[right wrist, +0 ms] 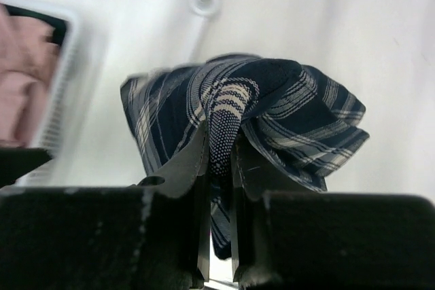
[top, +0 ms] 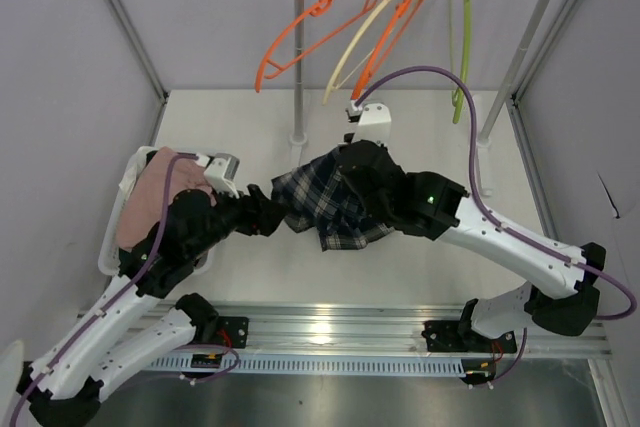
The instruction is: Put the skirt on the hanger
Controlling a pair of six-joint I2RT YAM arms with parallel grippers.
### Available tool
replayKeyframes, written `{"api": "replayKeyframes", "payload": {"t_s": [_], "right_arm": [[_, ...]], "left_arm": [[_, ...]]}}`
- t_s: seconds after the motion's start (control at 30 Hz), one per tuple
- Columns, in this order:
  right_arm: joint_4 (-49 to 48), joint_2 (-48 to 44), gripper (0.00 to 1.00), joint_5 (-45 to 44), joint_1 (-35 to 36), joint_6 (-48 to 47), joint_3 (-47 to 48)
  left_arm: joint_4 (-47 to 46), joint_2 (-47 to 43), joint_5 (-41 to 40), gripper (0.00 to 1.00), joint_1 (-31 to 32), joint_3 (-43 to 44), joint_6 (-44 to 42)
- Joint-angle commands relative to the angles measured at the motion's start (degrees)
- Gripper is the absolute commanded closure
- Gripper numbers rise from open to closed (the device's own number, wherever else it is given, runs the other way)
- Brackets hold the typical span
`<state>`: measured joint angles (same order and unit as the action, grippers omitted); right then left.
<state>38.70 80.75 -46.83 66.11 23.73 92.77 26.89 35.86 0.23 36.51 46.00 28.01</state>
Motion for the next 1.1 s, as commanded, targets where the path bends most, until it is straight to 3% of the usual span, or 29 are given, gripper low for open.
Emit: {"api": "replayKeyframes", "payload": {"t_s": [0.0, 0.23, 0.33, 0.7, 1.07], "right_arm": [[4.8, -3.3, 1.00, 1.4, -5.1, 6.7, -3.9], [6.9, -2.5, 1.00, 9.6, -11.3, 9.6, -13.5], [6.0, -2.4, 1.00, 11.1, -12.7, 10.2, -16.0], [7.8, -1.1, 1.00, 13.9, -13.5, 10.9, -15.3], [9.7, -1.7, 1.00, 14.5, -13.5, 11.2, -13.7]], "left_arm": [[-4.8, 2.1, -5.8, 0.20, 5.2, -1.9, 0.3], [-11.3, 11.4, -15.1, 0.14, 19.2, -5.6, 3.5], [-16.1, 16.8, -17.3, 0.10, 21.9, -7.5, 4.8], [-28.5, 31.4, -22.9, 0.10, 28.7, -8.2, 5.7], [-30.5, 40.4, -30.8, 0.10, 31.1, -6.6, 7.8]]}}
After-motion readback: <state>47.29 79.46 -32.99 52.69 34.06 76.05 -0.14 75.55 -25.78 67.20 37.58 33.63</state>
